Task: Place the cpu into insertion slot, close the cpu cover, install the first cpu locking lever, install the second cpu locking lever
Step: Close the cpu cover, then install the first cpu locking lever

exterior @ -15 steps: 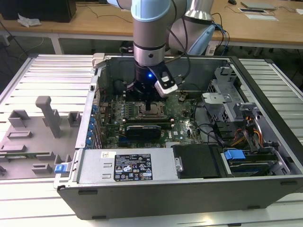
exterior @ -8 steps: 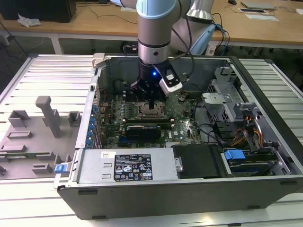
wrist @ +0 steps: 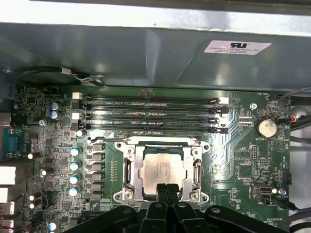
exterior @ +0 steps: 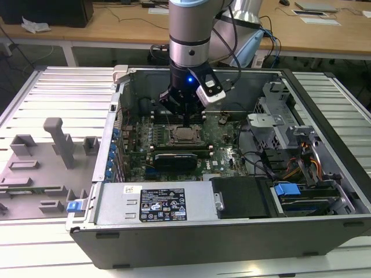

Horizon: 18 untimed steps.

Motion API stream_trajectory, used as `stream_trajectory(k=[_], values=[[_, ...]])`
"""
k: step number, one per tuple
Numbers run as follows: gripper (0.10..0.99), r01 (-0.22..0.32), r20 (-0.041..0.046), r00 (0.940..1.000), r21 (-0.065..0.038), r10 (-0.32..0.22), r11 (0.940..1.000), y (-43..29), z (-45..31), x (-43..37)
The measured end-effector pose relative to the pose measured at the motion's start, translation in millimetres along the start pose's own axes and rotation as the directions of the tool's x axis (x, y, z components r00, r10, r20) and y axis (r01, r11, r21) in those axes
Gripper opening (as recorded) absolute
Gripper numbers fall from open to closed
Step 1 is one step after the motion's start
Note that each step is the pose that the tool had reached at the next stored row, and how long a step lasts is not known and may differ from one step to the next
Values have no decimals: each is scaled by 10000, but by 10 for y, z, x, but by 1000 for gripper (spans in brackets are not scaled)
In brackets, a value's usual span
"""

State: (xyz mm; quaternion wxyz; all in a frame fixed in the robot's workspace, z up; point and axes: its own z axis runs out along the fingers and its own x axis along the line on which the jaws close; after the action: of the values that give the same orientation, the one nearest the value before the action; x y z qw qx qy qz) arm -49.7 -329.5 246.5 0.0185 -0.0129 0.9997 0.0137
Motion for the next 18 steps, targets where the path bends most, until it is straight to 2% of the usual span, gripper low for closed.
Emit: stream_trajectory(k=[13, 14, 16, 18], values=[[106, -3, 1, 10000, 3, 3, 10000, 0, 0, 6], [106, 0, 0, 10000, 2, 0, 10000, 1, -2, 37], [106, 0, 6, 10000, 2, 0, 10000, 4, -6, 149], [106, 1, 10, 10000, 1, -1, 10000, 5, -8, 214]])
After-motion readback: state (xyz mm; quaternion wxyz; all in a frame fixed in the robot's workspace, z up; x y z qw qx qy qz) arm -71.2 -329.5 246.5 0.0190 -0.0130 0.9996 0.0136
